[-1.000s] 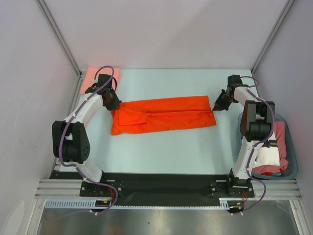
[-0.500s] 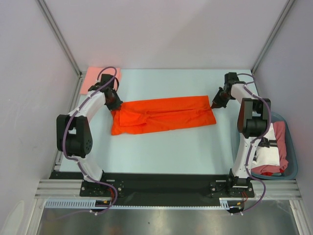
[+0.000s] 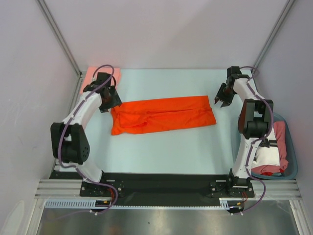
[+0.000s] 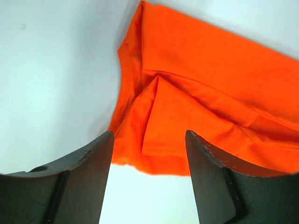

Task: Fold and stack the t-shirts
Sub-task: Fold the tshirt

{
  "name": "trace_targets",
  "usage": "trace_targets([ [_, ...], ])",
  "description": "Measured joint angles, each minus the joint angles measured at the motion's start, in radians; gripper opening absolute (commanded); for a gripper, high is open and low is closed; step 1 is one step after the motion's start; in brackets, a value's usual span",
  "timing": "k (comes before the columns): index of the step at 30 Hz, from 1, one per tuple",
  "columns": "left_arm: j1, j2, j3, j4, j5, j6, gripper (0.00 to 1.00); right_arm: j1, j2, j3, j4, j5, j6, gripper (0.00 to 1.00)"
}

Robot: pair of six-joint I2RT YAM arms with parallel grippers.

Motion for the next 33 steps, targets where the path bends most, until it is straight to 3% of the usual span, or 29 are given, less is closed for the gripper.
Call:
trace_targets([
  [4,0.004,-0.179,-0.072,-0.003,-0.003,-0.002,0.66,-0.008,-0.108,-0.093,-0.010,-0.007,-0.013,0.48],
  [9,0.066,-0.377,-0.319,0.023,0.102,-0.050,0.65,-0.011,-0.288,-0.330,0.060,-0.119,-0.003,0.52],
  [13,0.172,-0.353,-0.471,0.067,0.217,-0.097,0.64,-0.011,-0.330,-0.482,0.127,-0.231,0.021,0.52],
  [18,0.214,-0.278,-0.492,0.118,0.295,-0.160,0.66,-0.011,-0.330,-0.591,0.182,-0.321,0.052,0.52],
  [23,0.214,-0.219,-0.492,0.162,0.336,-0.272,0.62,-0.006,-0.338,-0.603,0.209,-0.349,0.060,0.52],
  [27,0.215,-0.201,-0.501,0.181,0.352,-0.360,0.67,-0.002,-0.350,-0.603,0.219,-0.351,0.061,0.52],
  [33,0.227,-0.201,-0.529,0.196,0.355,-0.463,0.66,0.004,-0.363,-0.603,0.220,-0.346,0.062,0.52],
])
